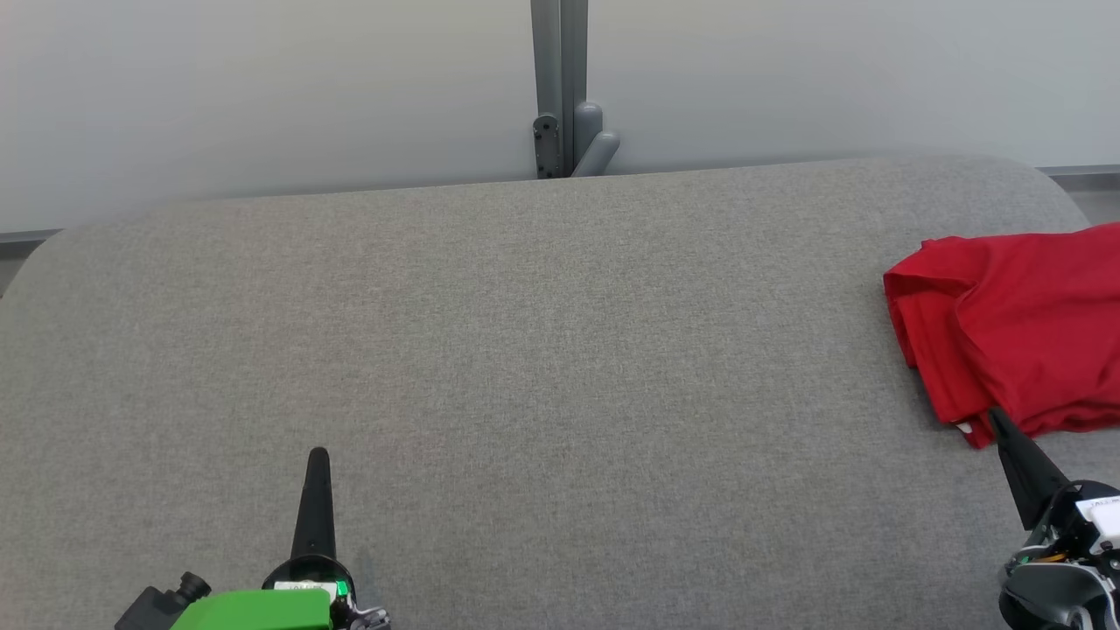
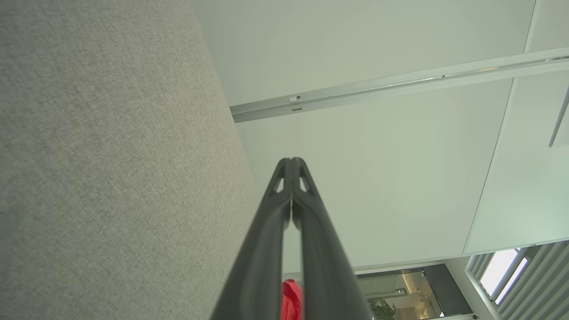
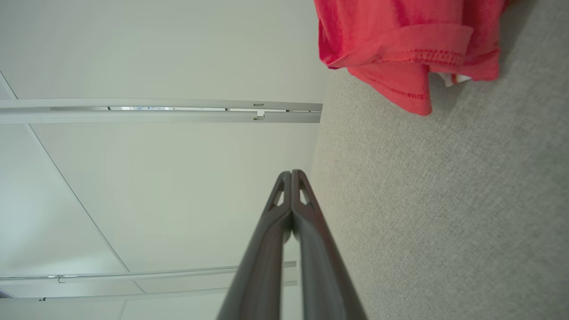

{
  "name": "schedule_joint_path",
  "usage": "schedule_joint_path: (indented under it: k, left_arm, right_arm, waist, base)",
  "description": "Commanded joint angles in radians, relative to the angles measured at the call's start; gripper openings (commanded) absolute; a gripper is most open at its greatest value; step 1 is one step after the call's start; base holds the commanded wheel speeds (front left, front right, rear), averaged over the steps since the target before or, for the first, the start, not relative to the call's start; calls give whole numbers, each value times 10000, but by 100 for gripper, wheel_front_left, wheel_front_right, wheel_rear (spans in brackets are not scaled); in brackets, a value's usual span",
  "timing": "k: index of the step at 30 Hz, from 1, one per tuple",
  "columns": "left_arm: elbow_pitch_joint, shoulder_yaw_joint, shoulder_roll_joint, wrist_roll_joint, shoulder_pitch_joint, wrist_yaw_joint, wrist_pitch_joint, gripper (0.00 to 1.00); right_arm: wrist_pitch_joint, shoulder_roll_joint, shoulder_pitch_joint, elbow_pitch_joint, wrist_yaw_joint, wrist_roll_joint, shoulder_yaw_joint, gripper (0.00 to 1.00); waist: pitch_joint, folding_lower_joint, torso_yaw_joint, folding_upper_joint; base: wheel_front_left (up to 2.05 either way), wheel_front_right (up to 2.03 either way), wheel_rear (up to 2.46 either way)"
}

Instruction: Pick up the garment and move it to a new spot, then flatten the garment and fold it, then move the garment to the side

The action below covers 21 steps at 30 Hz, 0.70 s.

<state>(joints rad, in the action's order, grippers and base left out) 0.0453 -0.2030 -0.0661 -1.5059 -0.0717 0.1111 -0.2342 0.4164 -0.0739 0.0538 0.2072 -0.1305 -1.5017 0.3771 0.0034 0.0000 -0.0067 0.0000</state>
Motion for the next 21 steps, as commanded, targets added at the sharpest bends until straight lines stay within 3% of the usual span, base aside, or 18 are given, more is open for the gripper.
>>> schedule_joint_path:
  k: [1, 21]
  left_arm:
    - [10, -15, 37, -235, -101, 75, -40, 0]
    - [34, -36, 174, -1014, -131, 228, -106, 0]
  right_arm:
    - [105, 13, 146, 30, -4, -224, 82, 0]
    - [489, 104, 220, 220, -4, -1073, 407, 0]
  waist:
    - [1, 0, 7, 0]
    - [13, 0, 71, 0]
  base:
    - [0, 0, 0]
    - [0, 0, 0]
